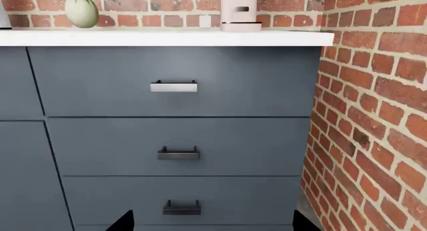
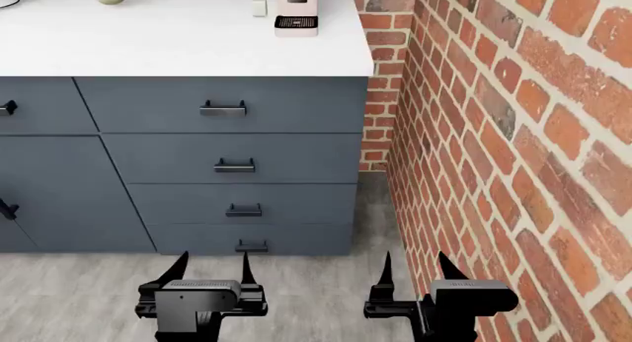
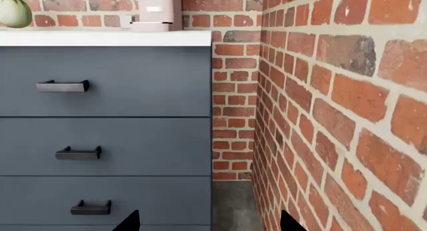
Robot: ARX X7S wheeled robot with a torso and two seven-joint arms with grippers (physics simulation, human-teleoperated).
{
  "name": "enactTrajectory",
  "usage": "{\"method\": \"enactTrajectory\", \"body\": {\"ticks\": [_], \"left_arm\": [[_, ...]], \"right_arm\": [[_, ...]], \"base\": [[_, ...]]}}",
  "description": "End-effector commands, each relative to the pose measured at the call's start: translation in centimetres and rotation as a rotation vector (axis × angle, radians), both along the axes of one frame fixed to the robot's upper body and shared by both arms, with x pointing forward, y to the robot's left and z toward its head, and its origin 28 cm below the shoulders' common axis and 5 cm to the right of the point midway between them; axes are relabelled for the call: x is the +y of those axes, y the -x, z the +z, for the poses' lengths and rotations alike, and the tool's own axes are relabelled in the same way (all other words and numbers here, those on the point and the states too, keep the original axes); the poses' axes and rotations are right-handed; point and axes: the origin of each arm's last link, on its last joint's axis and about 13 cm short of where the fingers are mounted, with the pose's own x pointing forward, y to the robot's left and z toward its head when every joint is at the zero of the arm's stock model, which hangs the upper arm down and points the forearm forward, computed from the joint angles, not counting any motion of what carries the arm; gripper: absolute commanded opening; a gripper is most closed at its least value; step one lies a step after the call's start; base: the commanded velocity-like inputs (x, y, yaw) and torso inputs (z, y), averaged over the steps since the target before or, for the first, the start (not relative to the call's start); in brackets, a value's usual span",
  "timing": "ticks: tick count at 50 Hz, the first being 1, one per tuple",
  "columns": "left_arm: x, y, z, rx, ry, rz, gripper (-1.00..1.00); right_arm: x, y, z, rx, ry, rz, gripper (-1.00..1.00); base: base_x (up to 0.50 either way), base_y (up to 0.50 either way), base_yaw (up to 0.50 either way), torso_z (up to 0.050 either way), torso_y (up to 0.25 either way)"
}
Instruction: Pick the tofu from the counter and place it in the cabinet.
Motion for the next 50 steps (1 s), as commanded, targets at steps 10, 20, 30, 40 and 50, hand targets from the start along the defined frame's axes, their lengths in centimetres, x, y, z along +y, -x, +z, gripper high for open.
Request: {"method": "enactTrajectory", "body": {"ticks": [10, 20, 30, 40, 50], "left_arm": [[0.5, -0.3, 3.1, -0.153, -0.102, 0.064, 1.0], [3.8, -2.3, 12.7, -0.266, -0.173, 0.145, 1.0], [4.8, -10.2, 20.1, -0.362, -0.253, 0.146, 1.0], [3.4, -22.6, 26.6, -0.42, -0.31, 0.208, 1.0], [4.1, -22.9, 25.4, -0.092, -0.441, 0.246, 1.0]], "right_arm": [[-0.5, 0.7, 3.1, -0.009, 0.042, 0.008, 1.0], [-1.8, 0.3, 12.1, -0.173, 0.15, -0.017, 1.0], [-2.5, -0.5, 18.3, -0.314, 0.208, 0.006, 1.0], [-1.8, 1.5, 20.6, -0.382, 0.221, 0.048, 1.0], [-1.5, 3.7, 22.6, -0.446, 0.172, 0.069, 1.0]], "base": [[0.0, 0.0, 0.0, 0.027, -0.021], [0.0, 0.0, 0.0, 0.049, -0.034], [0.0, 0.0, 0.0, 0.049, -0.032], [0.0, 0.0, 0.0, 0.049, -0.031], [0.0, 0.0, 0.0, 0.049, -0.028]]}}
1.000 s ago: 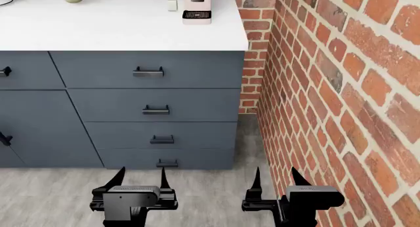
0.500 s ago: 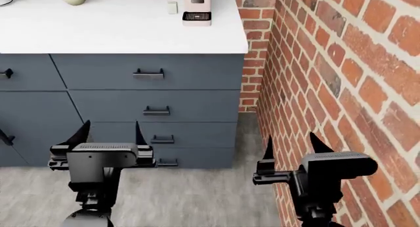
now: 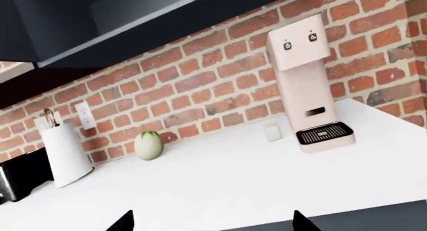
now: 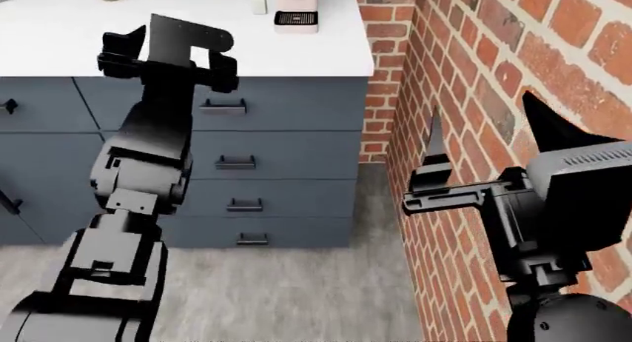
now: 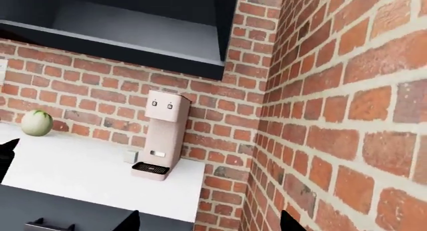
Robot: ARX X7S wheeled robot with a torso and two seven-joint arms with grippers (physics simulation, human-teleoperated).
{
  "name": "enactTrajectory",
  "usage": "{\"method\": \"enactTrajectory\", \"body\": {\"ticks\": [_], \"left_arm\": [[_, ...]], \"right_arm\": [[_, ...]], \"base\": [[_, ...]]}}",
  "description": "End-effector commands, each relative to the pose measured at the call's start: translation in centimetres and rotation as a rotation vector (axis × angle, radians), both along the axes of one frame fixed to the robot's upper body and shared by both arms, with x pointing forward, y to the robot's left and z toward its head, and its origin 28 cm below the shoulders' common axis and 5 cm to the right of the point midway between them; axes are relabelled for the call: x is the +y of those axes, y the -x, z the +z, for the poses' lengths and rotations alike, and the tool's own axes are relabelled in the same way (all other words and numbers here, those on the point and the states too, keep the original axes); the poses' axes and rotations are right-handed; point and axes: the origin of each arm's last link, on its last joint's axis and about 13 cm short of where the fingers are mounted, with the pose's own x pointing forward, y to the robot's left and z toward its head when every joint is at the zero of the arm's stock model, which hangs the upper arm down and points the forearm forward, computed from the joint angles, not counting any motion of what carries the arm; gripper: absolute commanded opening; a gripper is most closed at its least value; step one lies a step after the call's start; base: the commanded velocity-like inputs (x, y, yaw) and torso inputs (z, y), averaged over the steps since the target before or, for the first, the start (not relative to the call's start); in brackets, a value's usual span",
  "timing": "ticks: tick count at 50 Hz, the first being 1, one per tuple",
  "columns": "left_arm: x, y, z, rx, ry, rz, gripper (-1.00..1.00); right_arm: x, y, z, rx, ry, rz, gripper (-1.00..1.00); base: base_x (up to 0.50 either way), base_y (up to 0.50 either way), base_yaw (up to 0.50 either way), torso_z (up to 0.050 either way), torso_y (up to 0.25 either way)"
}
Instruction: Pick the tofu from the counter and place it in the cabinet.
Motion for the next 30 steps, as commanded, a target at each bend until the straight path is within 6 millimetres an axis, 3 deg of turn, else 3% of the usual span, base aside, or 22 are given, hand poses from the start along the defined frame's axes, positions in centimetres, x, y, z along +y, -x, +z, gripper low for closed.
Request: {"method": "enactTrajectory", "body": {"ticks": [1, 6, 12, 21, 30], "left_arm": [[0.8, -1.6, 3.9, 0.132, -0.076, 0.087, 1.0], [0.6, -1.6, 3.8, 0.133, -0.097, 0.079, 1.0], [0.7, -1.6, 4.1, 0.127, -0.125, 0.09, 1.0], [0.8, -1.6, 4.7, 0.105, -0.126, 0.092, 1.0], [1.1, -1.6, 3.6, 0.134, -0.103, 0.103, 1.0]], "right_arm": [[0.3, 3.0, 2.3, -0.036, -0.018, 0.041, 1.0], [0.1, 3.4, 3.6, -0.056, -0.078, 0.056, 1.0], [-0.2, 3.9, 5.1, -0.081, -0.127, 0.048, 1.0], [-0.5, 4.1, 5.5, -0.081, -0.144, 0.028, 1.0], [-0.6, 3.9, 5.2, -0.08, -0.113, 0.012, 1.0]], "base": [[0.0, 0.0, 0.0, 0.027, -0.035], [0.0, 0.02, 0.0, 0.0, 0.0], [0.39, 0.23, 0.0, 0.0, 0.25], [0.5, 0.04, 0.0, 0.001, 0.25], [0.5, 0.02, 0.0, 0.0, 0.0]]}}
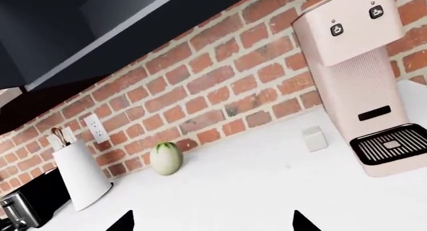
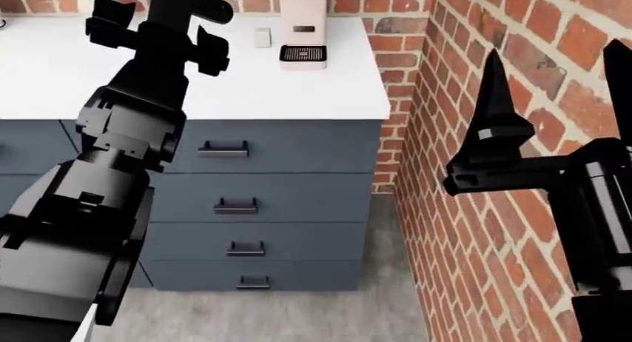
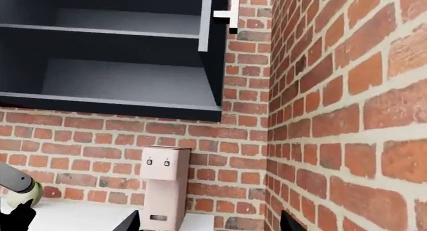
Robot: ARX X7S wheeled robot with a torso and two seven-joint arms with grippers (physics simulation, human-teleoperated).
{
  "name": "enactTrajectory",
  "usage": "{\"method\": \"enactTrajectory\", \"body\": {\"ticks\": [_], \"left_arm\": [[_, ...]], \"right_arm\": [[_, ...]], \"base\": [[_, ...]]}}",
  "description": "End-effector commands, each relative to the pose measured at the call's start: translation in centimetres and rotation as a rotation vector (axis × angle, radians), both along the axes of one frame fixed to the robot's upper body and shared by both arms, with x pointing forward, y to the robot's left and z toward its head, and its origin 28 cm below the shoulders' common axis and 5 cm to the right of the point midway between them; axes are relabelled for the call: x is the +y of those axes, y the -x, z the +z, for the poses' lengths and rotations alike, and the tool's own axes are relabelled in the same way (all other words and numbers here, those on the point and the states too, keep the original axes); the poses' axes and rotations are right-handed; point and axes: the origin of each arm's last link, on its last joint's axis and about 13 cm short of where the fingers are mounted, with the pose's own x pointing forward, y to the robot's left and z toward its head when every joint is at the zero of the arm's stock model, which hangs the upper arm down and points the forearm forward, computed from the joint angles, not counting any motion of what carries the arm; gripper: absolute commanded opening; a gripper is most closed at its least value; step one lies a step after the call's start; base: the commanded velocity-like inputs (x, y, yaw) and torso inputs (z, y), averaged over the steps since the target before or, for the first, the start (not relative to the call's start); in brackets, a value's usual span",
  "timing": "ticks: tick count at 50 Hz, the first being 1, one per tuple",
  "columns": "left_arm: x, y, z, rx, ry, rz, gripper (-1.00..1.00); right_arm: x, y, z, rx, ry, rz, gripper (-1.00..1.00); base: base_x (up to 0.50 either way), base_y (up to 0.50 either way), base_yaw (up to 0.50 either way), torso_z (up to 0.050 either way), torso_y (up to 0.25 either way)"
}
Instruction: Pick the tofu from the counter and place it in the cabinet.
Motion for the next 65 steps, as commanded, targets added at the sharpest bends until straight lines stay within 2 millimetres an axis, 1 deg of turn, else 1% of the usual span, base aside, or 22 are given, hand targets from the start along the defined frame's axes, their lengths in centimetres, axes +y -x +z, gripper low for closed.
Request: {"method": "enactTrajectory", "body": {"ticks": [1, 7, 33, 41, 44, 48, 52, 54, 59, 62, 65], "left_arm": [[0.5, 0.0, -0.4, 0.019, 0.001, 0.018, 1.0], [0.7, 0.1, -1.1, 0.028, 0.006, 0.038, 1.0], [0.7, 0.1, -1.6, 0.04, 0.01, 0.046, 1.0], [1.2, 0.2, -1.9, 0.044, 0.016, 0.061, 1.0], [1.5, 0.3, -2.4, 0.046, 0.033, 0.059, 1.0], [1.5, 0.3, -2.4, 0.046, 0.037, 0.057, 1.0], [1.6, 0.3, -2.4, 0.047, 0.033, 0.06, 1.0], [1.6, 0.3, -2.4, 0.047, 0.033, 0.058, 1.0], [1.5, 0.3, -2.5, 0.049, 0.034, 0.055, 1.0], [1.4, 0.3, -2.6, 0.049, 0.031, 0.051, 1.0], [1.2, 0.2, -2.6, 0.048, 0.019, 0.03, 1.0]], "right_arm": [[-0.3, 0.2, 0.1, 0.008, 0.01, -0.027, 1.0], [-0.5, 0.0, 0.0, 0.006, 0.016, -0.049, 1.0], [-0.7, -0.1, -0.3, -0.004, 0.004, -0.057, 1.0], [-1.0, -0.5, 0.3, -0.024, -0.04, -0.097, 1.0], [-1.5, -0.8, 0.7, -0.046, -0.072, -0.142, 1.0], [-2.3, -1.1, 0.5, -0.044, -0.087, -0.19, 1.0], [-3.8, -1.1, 0.1, -0.039, -0.1, -0.271, 1.0], [-4.5, -0.9, 0.3, -0.048, -0.102, -0.304, 1.0], [-5.3, -0.4, 0.5, -0.057, -0.102, -0.338, 1.0], [-6.4, -0.1, 0.3, -0.06, -0.111, -0.395, 1.0], [-7.8, 0.8, -0.1, -0.056, -0.132, -0.471, 1.0]], "base": [[0.47, 0.16, 0.0, 0.0, 0.0], [0.46, 0.2, 0.0, 0.0, 0.0], [0.45, 0.21, 0.0, 0.0, 0.0], [0.47, 0.17, 0.0, 0.0, 0.002], [0.47, 0.15, 0.0, 0.0, 0.0], [0.48, 0.15, 0.0, 0.0, 0.0], [0.48, 0.15, 0.0, 0.0, 0.0], [0.48, 0.15, 0.0, 0.0, 0.0], [0.48, 0.15, 0.0, 0.0, 0.002], [0.48, 0.15, 0.0, 0.0, 0.0], [0.48, 0.15, 0.0, 0.0, 0.0]]}}
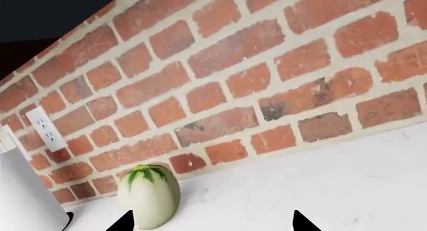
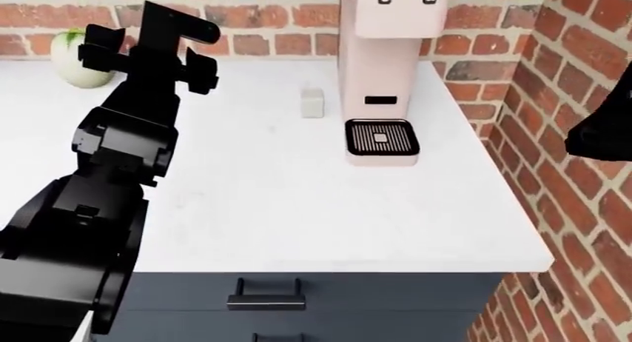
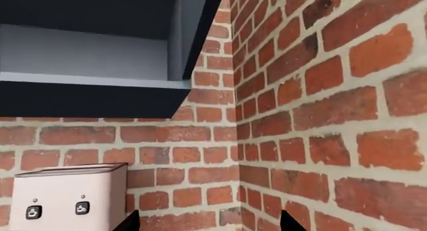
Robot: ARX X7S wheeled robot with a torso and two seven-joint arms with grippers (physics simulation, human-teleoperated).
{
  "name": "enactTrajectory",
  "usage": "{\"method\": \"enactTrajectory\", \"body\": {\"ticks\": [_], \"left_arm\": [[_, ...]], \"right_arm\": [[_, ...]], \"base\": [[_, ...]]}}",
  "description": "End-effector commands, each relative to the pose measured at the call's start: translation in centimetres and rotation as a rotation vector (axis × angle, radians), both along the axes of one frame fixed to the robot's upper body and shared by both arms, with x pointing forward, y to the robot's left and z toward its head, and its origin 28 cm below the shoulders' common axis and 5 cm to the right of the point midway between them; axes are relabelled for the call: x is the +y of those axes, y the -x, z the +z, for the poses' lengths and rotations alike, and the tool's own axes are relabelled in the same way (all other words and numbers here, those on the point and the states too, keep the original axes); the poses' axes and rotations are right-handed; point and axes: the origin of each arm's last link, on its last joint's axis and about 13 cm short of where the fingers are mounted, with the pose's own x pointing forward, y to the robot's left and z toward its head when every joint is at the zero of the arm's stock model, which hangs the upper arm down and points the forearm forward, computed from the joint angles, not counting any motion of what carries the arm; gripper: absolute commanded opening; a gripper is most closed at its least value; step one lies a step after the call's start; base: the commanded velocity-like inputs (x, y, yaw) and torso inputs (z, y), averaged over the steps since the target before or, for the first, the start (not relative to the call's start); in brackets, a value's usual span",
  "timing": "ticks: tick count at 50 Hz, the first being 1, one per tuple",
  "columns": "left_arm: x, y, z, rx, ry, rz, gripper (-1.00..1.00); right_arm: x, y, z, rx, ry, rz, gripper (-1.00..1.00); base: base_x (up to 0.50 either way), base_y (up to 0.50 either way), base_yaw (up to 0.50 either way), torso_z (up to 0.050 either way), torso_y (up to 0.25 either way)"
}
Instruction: Pick the tofu from the counter and place it in the cabinet.
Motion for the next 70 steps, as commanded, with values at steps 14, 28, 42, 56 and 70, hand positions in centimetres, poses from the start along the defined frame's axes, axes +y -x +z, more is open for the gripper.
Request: {"method": "enactTrajectory", "body": {"ticks": [14, 28, 42, 56, 70], "left_arm": [[-0.4, -0.1, -0.3, -0.006, -0.051, -0.053, 1.0], [-0.4, -0.1, -0.4, -0.005, -0.063, -0.056, 1.0], [-0.4, 0.0, -0.7, 0.0, -0.056, -0.057, 1.0], [-0.5, 0.0, -1.1, 0.026, 0.03, -0.076, 1.0], [-0.5, -0.1, 1.6, 0.02, 0.416, -0.374, 1.0]], "right_arm": [[-4.2, 2.2, -0.7, -0.011, -0.077, -0.212, 1.0], [-4.1, 2.0, -0.6, -0.004, -0.064, -0.215, 1.0], [-3.4, 1.8, -0.8, -0.006, -0.026, -0.191, 1.0], [-3.4, 2.7, -1.1, -0.013, -0.034, -0.18, 1.0], [-3.2, 2.4, -1.5, -0.005, -0.049, -0.16, 1.0]], "base": [[0.48, -0.08, 0.0, 0.0, 0.001], [0.47, -0.16, 0.0, 0.0, 0.001], [0.25, -0.01, 0.0, 0.0, 0.001], [0.0, 0.0, 0.0, 0.0, 0.0], [0.0, 0.0, 0.0, 0.0, 0.0]]}}
